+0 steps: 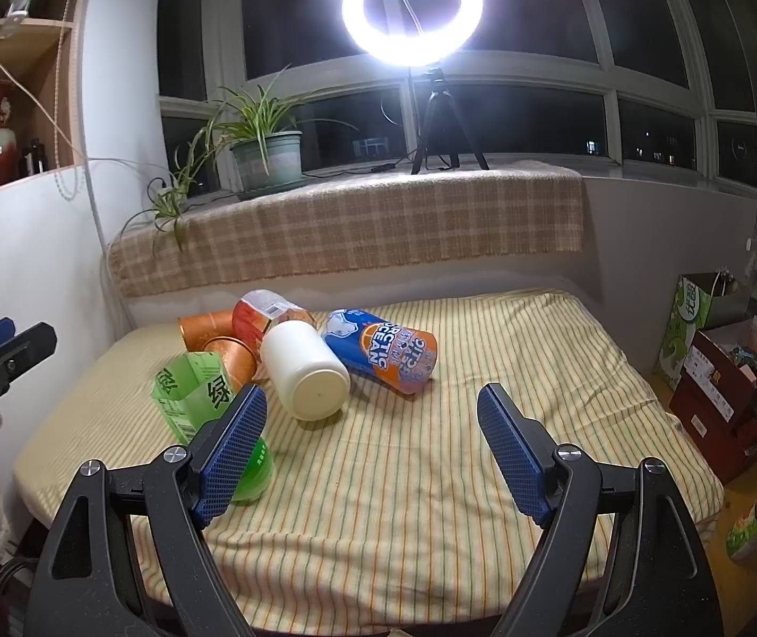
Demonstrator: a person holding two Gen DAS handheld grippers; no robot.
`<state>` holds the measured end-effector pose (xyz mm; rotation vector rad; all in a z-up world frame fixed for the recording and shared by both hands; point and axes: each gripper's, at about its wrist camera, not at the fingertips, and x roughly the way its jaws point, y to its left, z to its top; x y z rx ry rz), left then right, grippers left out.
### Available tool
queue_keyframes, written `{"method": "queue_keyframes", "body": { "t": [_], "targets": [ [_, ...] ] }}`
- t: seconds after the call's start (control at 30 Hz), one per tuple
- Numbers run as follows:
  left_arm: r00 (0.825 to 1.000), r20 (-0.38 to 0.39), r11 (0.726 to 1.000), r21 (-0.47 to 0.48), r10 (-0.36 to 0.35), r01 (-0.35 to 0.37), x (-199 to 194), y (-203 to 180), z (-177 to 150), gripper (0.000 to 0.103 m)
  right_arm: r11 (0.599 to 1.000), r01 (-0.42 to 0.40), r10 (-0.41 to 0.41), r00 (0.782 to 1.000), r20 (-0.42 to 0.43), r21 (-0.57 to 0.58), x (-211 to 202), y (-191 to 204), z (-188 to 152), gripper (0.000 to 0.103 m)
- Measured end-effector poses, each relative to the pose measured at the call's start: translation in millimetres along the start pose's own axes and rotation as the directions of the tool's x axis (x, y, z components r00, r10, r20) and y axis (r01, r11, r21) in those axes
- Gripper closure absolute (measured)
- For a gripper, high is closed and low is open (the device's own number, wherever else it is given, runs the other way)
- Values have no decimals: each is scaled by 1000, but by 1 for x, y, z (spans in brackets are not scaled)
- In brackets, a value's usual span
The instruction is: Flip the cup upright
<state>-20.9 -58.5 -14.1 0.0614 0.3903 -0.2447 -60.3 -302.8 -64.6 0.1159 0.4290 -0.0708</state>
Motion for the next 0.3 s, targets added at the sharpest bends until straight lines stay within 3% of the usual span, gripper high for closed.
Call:
{"method": "queue_keyframes", "body": {
  "t": [0.3],
  "targets": [
    [1000, 5, 1000, -4, 20, -20, 1, 4, 2, 1, 1000, 0, 0, 1000, -6, 3, 1, -1, -1, 21]
  ]
}}
